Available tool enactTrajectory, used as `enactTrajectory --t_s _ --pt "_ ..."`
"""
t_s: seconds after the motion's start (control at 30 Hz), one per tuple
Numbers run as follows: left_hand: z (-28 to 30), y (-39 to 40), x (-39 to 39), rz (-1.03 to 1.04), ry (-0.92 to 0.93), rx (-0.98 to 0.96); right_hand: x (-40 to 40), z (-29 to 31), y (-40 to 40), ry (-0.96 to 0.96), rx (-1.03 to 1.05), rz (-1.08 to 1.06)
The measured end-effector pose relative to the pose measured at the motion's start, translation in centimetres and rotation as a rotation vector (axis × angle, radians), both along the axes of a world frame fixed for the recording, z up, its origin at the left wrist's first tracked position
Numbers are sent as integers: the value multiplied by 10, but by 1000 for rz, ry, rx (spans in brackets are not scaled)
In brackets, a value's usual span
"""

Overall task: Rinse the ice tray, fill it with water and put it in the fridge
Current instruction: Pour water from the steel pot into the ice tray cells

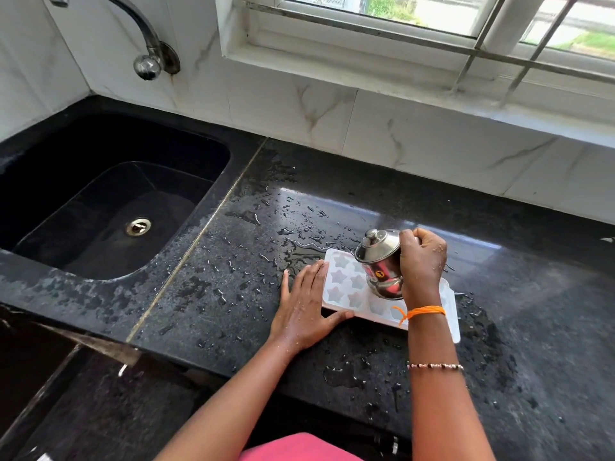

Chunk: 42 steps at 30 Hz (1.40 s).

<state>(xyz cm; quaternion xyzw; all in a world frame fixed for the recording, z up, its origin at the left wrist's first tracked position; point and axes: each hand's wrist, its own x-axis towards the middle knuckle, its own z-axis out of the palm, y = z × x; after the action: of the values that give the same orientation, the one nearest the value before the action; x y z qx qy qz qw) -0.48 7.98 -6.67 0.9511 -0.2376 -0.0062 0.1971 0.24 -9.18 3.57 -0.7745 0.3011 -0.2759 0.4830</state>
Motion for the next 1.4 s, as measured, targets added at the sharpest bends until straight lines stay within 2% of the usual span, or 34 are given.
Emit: enactTrajectory --t_s 1.4 --pt "2 -1 0 1 14 -4 6 7 7 86 -153 10"
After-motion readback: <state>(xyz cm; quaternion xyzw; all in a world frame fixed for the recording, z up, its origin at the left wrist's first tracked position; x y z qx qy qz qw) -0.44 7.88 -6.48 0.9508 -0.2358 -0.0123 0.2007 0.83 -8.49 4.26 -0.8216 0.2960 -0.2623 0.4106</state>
